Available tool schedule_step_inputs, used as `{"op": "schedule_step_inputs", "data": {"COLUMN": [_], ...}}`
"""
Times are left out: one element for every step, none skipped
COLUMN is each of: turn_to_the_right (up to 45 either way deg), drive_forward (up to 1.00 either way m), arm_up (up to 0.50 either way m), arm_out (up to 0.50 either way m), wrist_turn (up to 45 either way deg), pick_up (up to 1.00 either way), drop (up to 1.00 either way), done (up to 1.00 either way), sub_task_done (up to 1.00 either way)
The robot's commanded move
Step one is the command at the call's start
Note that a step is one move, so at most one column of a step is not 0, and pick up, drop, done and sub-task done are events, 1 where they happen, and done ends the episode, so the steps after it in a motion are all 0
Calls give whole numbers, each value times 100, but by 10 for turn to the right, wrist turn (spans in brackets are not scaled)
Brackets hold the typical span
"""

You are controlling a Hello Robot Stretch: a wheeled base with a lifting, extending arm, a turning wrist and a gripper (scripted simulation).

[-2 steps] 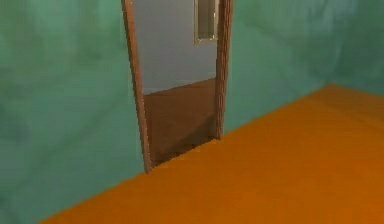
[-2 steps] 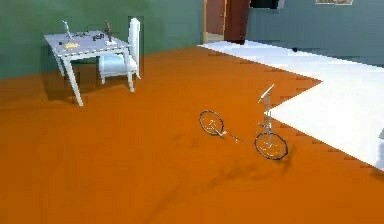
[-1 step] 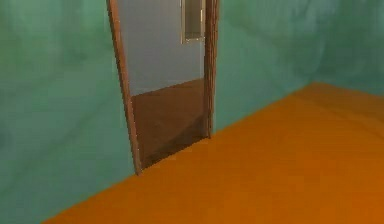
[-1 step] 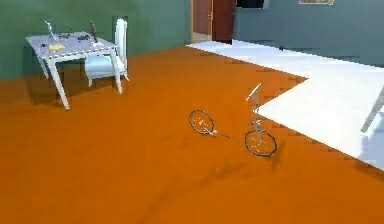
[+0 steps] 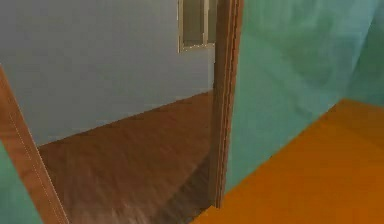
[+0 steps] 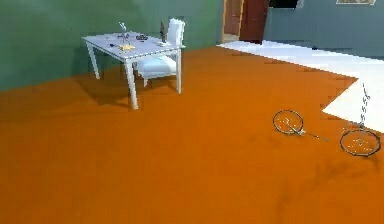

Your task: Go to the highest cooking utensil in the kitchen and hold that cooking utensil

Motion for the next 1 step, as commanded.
{"op": "schedule_step_inputs", "data": {"turn_to_the_right": [0], "drive_forward": [75], "arm_up": [0], "arm_out": [0], "wrist_turn": [0], "pick_up": [0], "drop": [0], "done": [0], "sub_task_done": [0]}}
